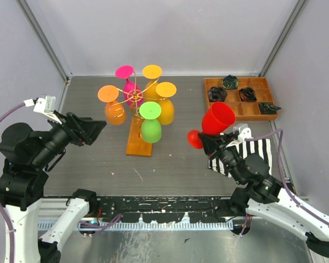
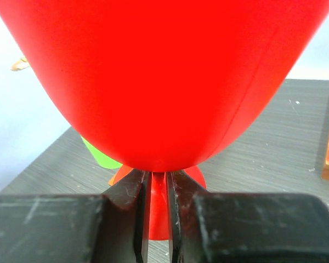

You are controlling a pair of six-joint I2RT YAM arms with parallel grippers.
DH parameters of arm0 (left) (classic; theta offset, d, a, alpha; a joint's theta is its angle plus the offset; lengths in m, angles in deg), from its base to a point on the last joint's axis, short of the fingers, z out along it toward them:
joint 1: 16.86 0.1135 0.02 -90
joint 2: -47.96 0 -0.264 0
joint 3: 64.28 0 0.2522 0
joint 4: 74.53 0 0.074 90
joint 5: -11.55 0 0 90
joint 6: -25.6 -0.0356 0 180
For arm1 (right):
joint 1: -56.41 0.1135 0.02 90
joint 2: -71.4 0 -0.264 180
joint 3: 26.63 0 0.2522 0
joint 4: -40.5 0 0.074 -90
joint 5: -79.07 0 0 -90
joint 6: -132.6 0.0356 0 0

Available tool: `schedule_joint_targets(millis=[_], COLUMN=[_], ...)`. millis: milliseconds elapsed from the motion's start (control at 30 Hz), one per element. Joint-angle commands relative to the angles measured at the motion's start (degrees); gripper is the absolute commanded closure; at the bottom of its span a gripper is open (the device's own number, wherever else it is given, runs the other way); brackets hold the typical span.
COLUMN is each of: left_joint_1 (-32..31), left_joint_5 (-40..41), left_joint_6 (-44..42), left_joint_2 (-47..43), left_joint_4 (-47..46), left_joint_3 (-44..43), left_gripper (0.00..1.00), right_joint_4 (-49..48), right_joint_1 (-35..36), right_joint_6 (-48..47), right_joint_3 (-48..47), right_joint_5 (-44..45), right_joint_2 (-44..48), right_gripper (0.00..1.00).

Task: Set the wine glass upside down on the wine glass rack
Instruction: Pick up the wine glass at the center of the board.

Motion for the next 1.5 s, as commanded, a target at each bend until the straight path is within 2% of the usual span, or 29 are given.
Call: schedule_joint_targets(millis=[0,133,267,367,433,600,667,933,1233,1467], left_joint_1=[-0.2,-0.2,-0.3,-2.6,-7.4,-29.1,-36.0,-47.9,-54.2,-55.8], left_joint_5=[-7.1,-8.8,-9.7,-8.9,-5.3,10.2,16.6,26.0,27.8,29.1], left_joint_6=[8.9,12.5,16.1,17.9,17.5,13.4,11.7,13.0,12.2,12.8], left_joint_2=[2.1,4.6,7.2,9.3,11.1,16.7,18.3,22.3,27.2,28.6], left_joint_4=[-8.1,-11.8,-16.3,-19.6,-21.0,-23.4,-25.0,-36.2,-40.4,-40.4], left_joint_3=[-3.2,-5.1,-5.0,-5.3,-5.7,-6.7,-6.9,-4.7,-5.9,-5.7], left_gripper=[0.26,0.26,0.27,0.27,0.27,0.27,0.26,0.27,0.29,0.38], right_joint_4=[1.0,-3.7,-12.3,-17.4,-20.9,-29.0,-30.7,-39.0,-42.1,-42.4], right_joint_1=[0.3,0.3,0.3,0.3,0.3,0.3,0.3,0.3,0.3,0.3], right_joint_6=[0.9,-0.8,-3.3,-4.7,-5.2,-6.8,-7.8,-12.6,-16.3,-16.5], right_joint_3=[-6.8,-9.1,-9.0,-9.5,-9.8,-10.5,-11.0,-9.3,-9.4,-9.7], right_joint_5=[-4.7,-8.5,-11.9,-13.7,-15.8,-18.5,-18.7,-21.3,-23.7,-24.5], right_joint_2=[0.3,0.0,-0.7,-2.3,-3.5,-6.3,-7.0,-8.3,-9.9,-10.5], right_gripper=[0.99,0.99,0.99,0.99,0.99,0.99,0.99,0.99,0.99,0.99])
